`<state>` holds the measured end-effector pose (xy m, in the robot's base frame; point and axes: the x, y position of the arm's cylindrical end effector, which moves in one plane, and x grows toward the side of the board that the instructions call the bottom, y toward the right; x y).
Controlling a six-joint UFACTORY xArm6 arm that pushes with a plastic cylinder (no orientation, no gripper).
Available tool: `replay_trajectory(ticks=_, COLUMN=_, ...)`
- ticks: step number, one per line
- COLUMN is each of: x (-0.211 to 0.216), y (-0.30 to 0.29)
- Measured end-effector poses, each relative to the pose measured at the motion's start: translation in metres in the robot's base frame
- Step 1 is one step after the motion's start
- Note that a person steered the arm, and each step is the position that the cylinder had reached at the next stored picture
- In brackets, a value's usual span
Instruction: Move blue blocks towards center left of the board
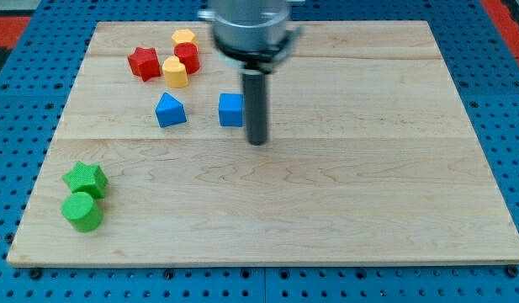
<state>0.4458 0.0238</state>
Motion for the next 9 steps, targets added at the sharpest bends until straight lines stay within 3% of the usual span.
replay_trajectory(ticks=1, x=-0.043, y=0.02)
replay_trajectory(ticks=3, x=-0.03, y=-0.135)
replay_trajectory(ticks=5, x=-0.036, y=-0.053)
replay_trajectory(ticks=9, x=-0.124, y=0.053)
